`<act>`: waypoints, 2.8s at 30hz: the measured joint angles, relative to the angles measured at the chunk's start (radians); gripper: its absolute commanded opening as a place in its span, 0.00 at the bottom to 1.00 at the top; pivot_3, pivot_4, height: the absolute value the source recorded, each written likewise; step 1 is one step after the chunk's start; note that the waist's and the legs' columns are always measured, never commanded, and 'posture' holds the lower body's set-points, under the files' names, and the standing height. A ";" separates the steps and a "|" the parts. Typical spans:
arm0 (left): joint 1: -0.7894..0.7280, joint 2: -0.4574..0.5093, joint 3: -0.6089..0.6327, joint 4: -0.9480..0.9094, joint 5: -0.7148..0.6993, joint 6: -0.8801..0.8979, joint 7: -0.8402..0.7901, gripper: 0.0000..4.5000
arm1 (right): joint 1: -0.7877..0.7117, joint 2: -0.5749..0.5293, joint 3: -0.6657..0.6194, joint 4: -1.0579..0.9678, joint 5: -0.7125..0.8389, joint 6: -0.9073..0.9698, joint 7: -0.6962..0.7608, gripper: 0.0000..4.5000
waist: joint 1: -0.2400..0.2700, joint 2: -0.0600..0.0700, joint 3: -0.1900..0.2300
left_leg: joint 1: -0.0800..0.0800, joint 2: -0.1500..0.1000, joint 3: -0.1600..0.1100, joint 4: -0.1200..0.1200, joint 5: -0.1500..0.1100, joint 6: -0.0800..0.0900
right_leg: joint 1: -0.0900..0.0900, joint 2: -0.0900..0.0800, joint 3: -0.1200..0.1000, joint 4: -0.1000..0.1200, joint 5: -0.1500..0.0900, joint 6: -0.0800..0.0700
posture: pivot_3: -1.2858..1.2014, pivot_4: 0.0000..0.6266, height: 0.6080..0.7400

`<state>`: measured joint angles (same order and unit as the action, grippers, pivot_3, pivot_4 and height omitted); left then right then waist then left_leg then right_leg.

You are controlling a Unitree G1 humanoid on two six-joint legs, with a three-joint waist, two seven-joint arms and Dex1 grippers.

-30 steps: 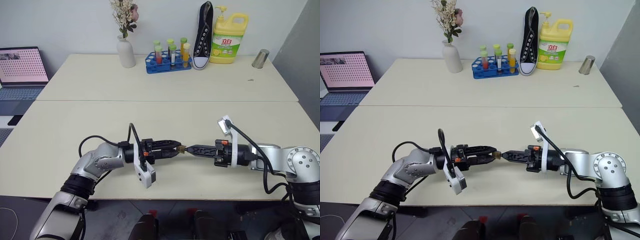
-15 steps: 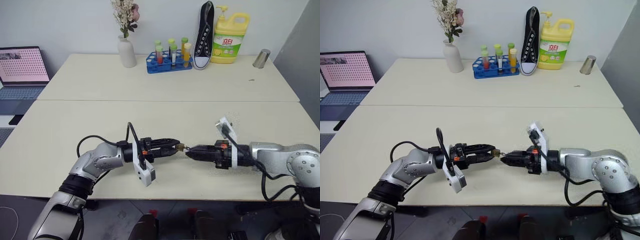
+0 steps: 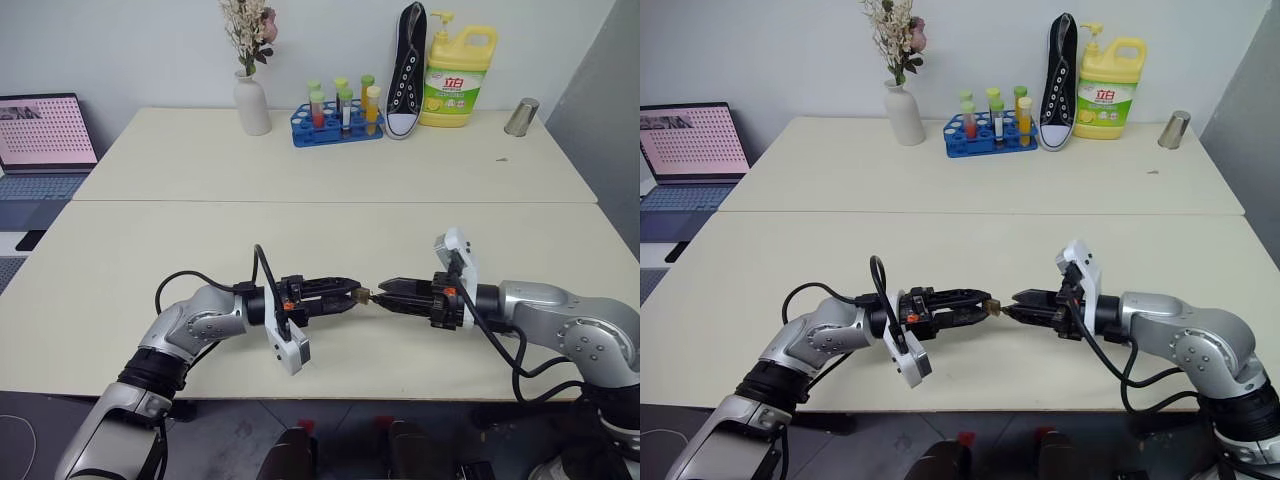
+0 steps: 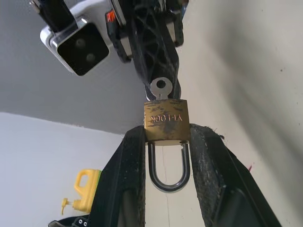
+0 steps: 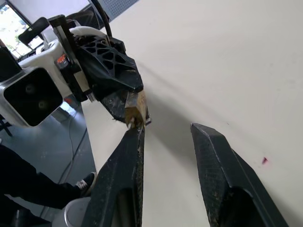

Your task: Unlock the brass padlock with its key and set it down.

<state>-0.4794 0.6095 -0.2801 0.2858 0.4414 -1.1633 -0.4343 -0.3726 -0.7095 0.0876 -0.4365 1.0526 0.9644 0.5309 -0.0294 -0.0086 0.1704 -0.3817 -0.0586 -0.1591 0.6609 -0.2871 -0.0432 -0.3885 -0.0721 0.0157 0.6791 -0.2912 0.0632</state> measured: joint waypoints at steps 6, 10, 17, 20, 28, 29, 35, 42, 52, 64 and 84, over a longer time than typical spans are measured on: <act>-0.002 -0.001 -0.010 0.000 0.001 0.001 0.001 0.21 | -0.004 -0.008 -0.007 -0.001 -0.045 0.010 0.042 0.35 | 0.001 0.000 0.000 | 0.000 0.000 0.000 0.000 0.000 0.000 | 0.000 0.000 0.000 0.000 0.000 0.000 | 0.52 0.24 1.00; -0.003 -0.001 -0.011 0.000 0.001 0.007 0.001 0.21 | -0.007 -0.061 -0.008 0.002 -0.146 -0.040 0.098 0.55 | 0.000 0.000 0.000 | 0.000 0.000 0.000 0.000 0.000 0.000 | 0.000 0.000 0.000 0.000 0.000 0.000 | 0.52 0.24 1.00; -0.004 0.000 -0.015 0.000 0.002 0.016 0.001 0.21 | 0.041 -0.107 -0.041 0.007 -0.183 -0.072 0.219 0.96 | 0.002 0.000 0.000 | 0.000 0.000 0.000 0.000 0.000 0.000 | 0.000 0.000 0.000 0.000 0.000 0.000 | 0.52 0.24 1.00; -0.004 -0.001 -0.019 0.000 0.002 0.018 0.001 0.21 | 0.044 -0.073 -0.081 -0.021 -0.104 -0.034 0.225 0.96 | -0.002 0.000 0.000 | 0.000 0.000 0.000 0.000 0.000 0.000 | 0.000 0.000 0.000 0.000 0.000 0.000 | 0.52 0.24 1.00; -0.005 -0.001 -0.028 0.000 0.002 0.021 0.005 0.21 | 0.033 0.068 -0.060 -0.033 -0.089 0.024 0.097 0.96 | 0.000 0.000 0.000 | 0.000 0.000 0.000 0.000 0.000 0.000 | 0.000 0.000 0.000 0.000 0.000 0.000 | 0.52 0.24 1.00; -0.005 -0.002 -0.028 0.000 0.002 0.021 0.005 0.21 | 0.030 0.078 -0.054 -0.031 -0.089 0.029 0.087 0.96 | 0.000 0.000 0.000 | 0.000 0.000 0.000 0.000 0.000 0.000 | 0.000 0.000 0.000 0.000 0.000 0.000 | 0.52 0.24 1.00; -0.005 -0.001 -0.029 0.000 0.003 0.022 0.007 0.21 | 0.001 0.122 -0.044 -0.017 -0.091 0.056 0.048 0.96 | 0.000 0.000 0.000 | 0.000 0.000 0.000 0.000 0.000 0.000 | 0.000 0.000 0.000 0.000 0.000 0.000 | 0.52 0.24 1.00; -0.004 -0.004 -0.029 0.000 0.003 0.024 0.008 0.21 | -0.010 0.134 -0.009 -0.013 -0.131 0.069 0.038 0.60 | 0.000 0.000 0.000 | 0.000 0.000 0.000 0.000 0.000 0.000 | 0.000 0.000 0.000 0.000 0.000 0.000 | 0.52 0.24 1.00; -0.005 -0.004 -0.029 0.000 0.011 0.038 0.009 0.21 | -0.011 0.143 -0.003 -0.014 -0.134 0.072 0.055 0.03 | 0.000 0.000 0.000 | 0.000 0.000 0.000 0.000 0.000 0.000 | 0.000 0.000 0.000 0.000 0.000 0.000 | 0.52 0.24 1.00; -0.001 0.012 -0.040 0.000 -0.017 0.038 0.004 0.39 | -0.011 0.158 -0.004 -0.013 -0.134 0.081 0.053 0.03 | -0.001 0.000 0.000 | 0.000 0.000 0.000 0.000 0.000 0.000 | 0.000 0.000 0.000 0.000 0.000 0.000 | 0.52 0.24 1.00; 0.174 0.121 -0.052 -0.179 -0.597 0.457 -0.250 0.66 | -0.006 0.094 -0.008 -0.020 -0.220 0.013 0.137 0.03 | -0.003 0.001 0.000 | 0.000 0.001 -0.001 0.000 0.000 0.000 | 0.000 0.000 0.000 0.000 0.000 0.000 | 0.52 0.24 1.00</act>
<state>-0.3054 0.7308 -0.3321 0.1072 -0.1554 -0.7067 -0.6846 -0.3789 -0.6151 0.0794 -0.4566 0.8323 0.9778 0.6675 -0.0322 -0.0079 0.1708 -0.3815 -0.0579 -0.1597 0.6605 -0.2871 -0.0431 -0.3890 -0.0716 0.0153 0.6795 -0.2913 0.0631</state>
